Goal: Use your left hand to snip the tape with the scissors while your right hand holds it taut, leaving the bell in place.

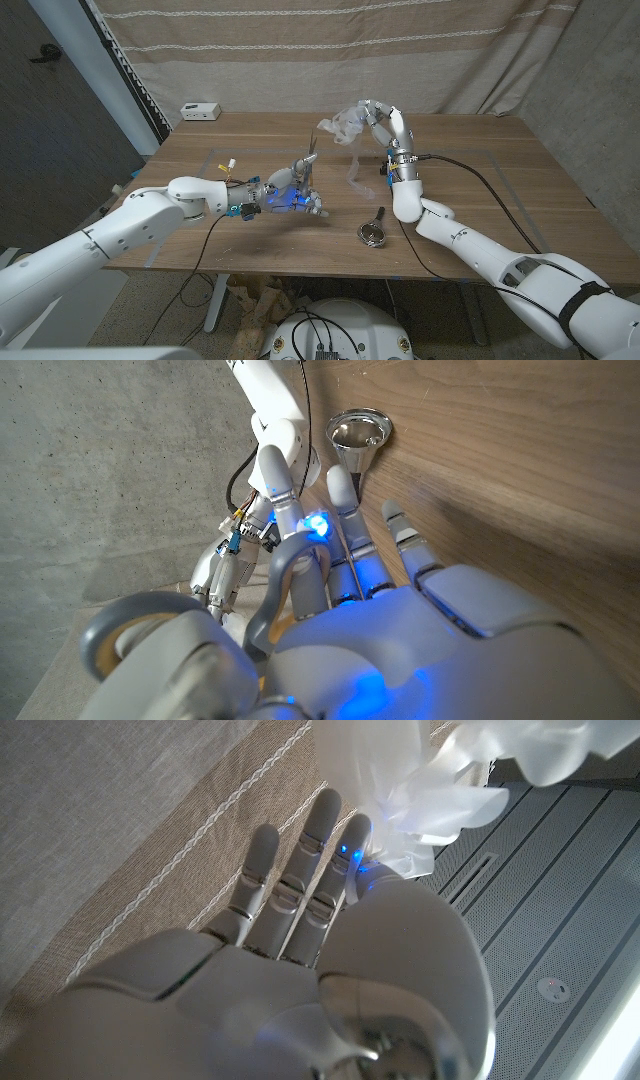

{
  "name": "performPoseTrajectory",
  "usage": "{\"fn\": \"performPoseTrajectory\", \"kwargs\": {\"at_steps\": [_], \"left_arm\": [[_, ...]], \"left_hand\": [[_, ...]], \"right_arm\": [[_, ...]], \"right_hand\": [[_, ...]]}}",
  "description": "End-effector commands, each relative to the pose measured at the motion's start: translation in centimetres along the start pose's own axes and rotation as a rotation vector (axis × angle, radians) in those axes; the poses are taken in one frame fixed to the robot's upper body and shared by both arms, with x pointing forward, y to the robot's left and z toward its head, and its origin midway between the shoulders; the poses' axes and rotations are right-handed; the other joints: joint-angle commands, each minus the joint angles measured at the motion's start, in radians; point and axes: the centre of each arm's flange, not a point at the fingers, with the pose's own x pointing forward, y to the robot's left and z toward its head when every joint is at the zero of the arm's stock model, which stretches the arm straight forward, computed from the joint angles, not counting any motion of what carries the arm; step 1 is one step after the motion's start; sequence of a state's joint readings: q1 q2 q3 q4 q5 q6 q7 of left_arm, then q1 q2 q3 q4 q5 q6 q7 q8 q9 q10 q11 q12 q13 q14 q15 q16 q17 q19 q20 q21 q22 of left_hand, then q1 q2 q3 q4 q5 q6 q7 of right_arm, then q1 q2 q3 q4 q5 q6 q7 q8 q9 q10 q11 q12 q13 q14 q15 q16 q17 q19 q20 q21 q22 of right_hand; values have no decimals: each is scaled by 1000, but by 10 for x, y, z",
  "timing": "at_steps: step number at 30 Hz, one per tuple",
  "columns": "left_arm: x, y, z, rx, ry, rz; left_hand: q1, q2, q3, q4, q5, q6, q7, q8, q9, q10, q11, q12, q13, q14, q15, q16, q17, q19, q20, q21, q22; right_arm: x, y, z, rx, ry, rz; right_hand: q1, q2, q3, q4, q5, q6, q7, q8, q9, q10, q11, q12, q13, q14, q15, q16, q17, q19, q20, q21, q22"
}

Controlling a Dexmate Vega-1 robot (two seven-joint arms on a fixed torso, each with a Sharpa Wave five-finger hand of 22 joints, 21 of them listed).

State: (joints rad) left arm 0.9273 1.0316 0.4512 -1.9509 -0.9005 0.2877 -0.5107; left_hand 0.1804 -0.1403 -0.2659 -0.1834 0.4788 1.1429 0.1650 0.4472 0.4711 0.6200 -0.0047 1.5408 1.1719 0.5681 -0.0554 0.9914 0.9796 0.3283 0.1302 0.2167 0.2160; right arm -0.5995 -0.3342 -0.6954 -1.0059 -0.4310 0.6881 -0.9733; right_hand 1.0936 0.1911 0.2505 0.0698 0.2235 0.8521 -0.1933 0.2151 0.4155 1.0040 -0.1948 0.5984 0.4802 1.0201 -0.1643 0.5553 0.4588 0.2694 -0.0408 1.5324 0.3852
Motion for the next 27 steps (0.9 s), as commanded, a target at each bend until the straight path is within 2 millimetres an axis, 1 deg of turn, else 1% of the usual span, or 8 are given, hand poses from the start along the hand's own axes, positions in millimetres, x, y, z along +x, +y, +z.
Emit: {"fn": "performPoseTrajectory", "kwargs": {"at_steps": [1, 11, 27], "left_arm": [[1, -2, 5, 18, 5, -14], [-1, -2, 6, 21, 8, -20], [1, -1, 3, 14, 9, -27]], "left_hand": [[-20, -31, -83, 57, 3, -1, 18, -1, 1, 36, -24, 38, 70, 3, -5, 6, -1, 4, 3, 2, 3], [-19, -31, -82, 57, 4, -1, 17, -3, 4, 35, -23, 38, 70, 3, -5, 9, -3, 5, 6, 2, 3], [-19, -31, -82, 57, 6, 1, 20, -5, 6, 35, -21, 38, 70, 2, -5, 14, -3, 2, 6, 2, 3]], "right_arm": [[-5, 5, -2, -17, -25, 13], [-12, 6, 2, -20, -55, 1], [-17, 4, 8, 8, -63, -9]], "right_hand": [[-9, 3, -5, 1, 7, 1, -9, 8, 2, 9, 0, -6, 0, 7, -71, -3, 0, -2, -155, 9, -2], [-11, 3, -9, 0, 9, 3, -11, 9, 5, 12, 0, -13, -3, 6, -71, -6, -4, -5, -155, 10, -14], [-12, 4, -13, -2, 14, 5, -12, 8, 10, 22, 1, -24, -5, 10, -71, -8, -8, -2, -155, 15, -37]]}}
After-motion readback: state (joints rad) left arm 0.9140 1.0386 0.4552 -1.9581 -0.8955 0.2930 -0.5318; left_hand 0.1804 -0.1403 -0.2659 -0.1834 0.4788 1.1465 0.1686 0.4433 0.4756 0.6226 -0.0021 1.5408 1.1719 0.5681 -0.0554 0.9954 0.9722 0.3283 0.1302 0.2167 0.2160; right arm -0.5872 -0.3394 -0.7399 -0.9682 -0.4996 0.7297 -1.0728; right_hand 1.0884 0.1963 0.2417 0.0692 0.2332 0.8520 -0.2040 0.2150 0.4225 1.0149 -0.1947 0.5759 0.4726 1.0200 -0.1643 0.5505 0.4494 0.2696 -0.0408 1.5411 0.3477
